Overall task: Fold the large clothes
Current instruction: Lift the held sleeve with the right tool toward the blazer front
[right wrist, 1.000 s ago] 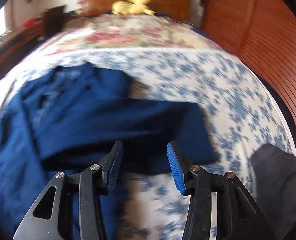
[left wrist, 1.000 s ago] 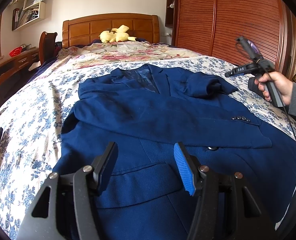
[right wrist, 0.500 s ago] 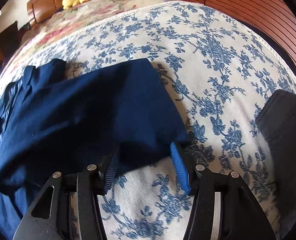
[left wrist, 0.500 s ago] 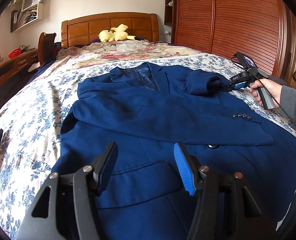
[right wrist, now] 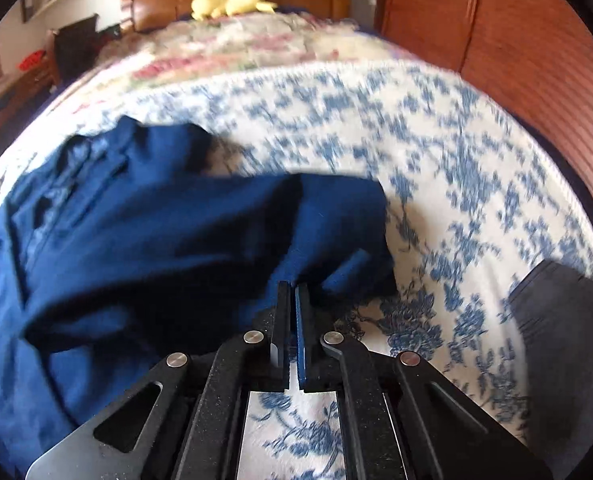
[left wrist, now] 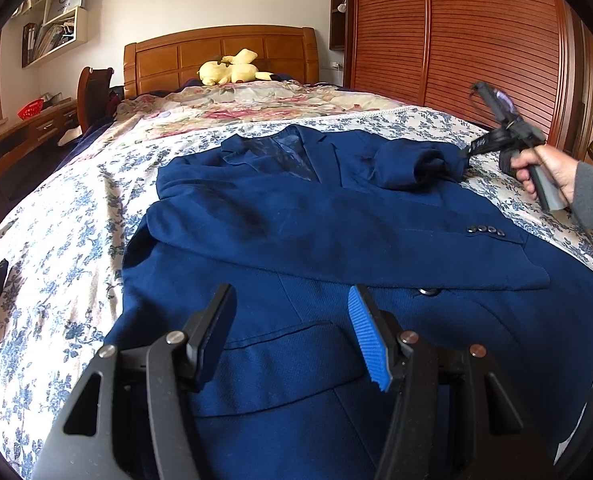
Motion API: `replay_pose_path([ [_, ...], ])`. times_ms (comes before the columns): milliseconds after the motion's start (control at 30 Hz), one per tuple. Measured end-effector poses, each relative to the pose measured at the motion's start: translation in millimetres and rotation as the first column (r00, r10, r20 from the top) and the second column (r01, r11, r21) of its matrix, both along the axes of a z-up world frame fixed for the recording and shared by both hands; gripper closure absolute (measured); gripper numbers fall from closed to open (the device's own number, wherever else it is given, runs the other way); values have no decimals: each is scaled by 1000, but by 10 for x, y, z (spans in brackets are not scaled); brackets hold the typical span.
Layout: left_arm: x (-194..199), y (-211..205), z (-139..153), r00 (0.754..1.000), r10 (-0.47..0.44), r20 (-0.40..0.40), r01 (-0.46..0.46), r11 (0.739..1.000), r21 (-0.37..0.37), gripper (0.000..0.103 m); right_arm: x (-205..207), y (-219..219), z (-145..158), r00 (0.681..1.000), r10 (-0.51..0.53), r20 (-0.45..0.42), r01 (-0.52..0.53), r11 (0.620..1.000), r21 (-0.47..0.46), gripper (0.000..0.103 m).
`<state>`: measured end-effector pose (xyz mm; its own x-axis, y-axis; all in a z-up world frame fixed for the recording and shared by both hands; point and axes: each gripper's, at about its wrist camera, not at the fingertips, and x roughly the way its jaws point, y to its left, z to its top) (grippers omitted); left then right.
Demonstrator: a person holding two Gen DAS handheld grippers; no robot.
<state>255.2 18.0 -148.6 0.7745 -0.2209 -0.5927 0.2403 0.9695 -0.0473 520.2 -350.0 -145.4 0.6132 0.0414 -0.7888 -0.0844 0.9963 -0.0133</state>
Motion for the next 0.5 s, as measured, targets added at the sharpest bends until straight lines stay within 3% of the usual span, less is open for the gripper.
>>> replay_pose_path([
  [300,-58,-1,68,1000,18,22,-18,1000,12,46,-528,582,949,969,180,167,-188,982,32,103],
  [400,-130,-9,124,999,31,27,-32,999,5,46,-767,873,1264,939,262,222,-279,959,50,103],
  [500,-230,-33,197,999,37,28,-37,999,5,46,-1074,1253,1583,888,364,283,-397,915,69,103],
])
